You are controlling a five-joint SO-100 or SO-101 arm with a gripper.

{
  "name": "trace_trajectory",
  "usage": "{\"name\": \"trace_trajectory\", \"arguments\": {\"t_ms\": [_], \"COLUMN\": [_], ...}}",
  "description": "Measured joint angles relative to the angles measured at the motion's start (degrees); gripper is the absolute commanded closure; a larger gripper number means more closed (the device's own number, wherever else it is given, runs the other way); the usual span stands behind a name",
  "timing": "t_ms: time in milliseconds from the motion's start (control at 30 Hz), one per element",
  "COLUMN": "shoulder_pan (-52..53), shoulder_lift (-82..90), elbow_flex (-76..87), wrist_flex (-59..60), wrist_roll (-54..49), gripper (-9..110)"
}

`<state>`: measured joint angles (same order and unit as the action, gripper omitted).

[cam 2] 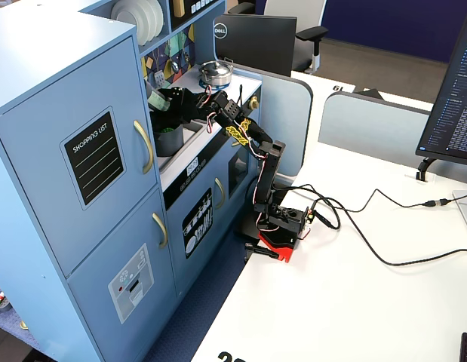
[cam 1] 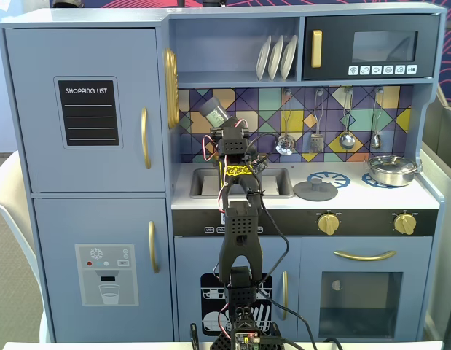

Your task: Put salt in the gray recipient

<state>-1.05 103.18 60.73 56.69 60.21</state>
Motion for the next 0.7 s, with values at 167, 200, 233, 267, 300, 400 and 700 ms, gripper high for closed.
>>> {"name": "trace_trajectory", "arguments": {"t_ms": [167,200,233,267,300,400,700], "shoulder_pan": [-2.3,-2.5,-2.5,-2.5,-2.5,-2.0,0.3], "shoulder_lift": [0.4,0.2,0.2,0.3,0.0,-1.2,-2.4], "elbow_flex": [5.4,5.5,5.3,4.5,3.3,0.5,-0.4], "wrist_flex": [-17.1,-20.5,-22.7,-23.5,-23.2,-17.7,-1.4], "wrist_roll": [-4.7,-5.9,-6.7,-7.1,-7.3,-5.9,-0.3], "gripper": [101,101,101,101,101,101,101]}}
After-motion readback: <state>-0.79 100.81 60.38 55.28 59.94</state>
